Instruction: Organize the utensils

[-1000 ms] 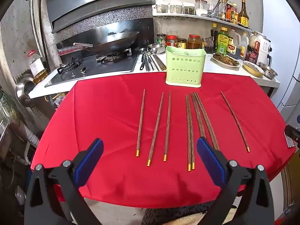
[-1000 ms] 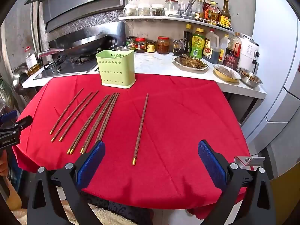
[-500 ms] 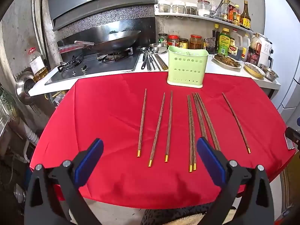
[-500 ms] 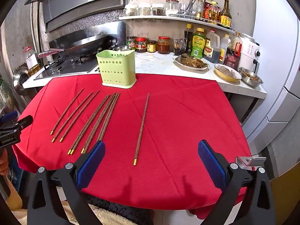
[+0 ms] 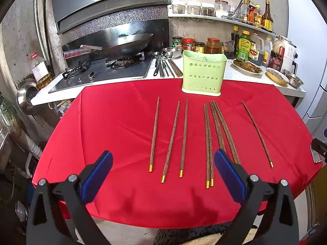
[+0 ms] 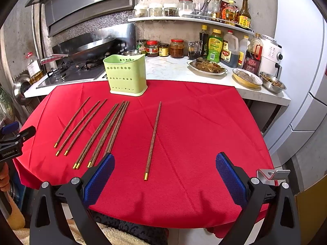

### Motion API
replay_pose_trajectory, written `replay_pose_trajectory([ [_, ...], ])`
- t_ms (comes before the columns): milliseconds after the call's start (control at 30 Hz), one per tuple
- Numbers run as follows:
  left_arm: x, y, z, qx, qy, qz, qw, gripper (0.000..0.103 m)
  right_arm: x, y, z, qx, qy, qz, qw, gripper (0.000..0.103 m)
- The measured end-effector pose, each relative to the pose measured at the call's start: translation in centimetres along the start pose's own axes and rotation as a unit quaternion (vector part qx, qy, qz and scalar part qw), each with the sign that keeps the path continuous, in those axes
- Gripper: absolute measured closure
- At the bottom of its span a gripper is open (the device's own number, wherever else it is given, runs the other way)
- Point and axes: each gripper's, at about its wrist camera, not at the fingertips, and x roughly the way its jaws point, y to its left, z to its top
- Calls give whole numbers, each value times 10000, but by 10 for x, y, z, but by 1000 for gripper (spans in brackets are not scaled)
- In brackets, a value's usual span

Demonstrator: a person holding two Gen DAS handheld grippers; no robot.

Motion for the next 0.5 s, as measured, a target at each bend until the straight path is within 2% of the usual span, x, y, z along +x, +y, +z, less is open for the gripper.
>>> replay_pose_trajectory([
  [500,-1,-1,3,-19,-18,30,10000,6,-2,-2,1,3,-27,-4,10000,6],
])
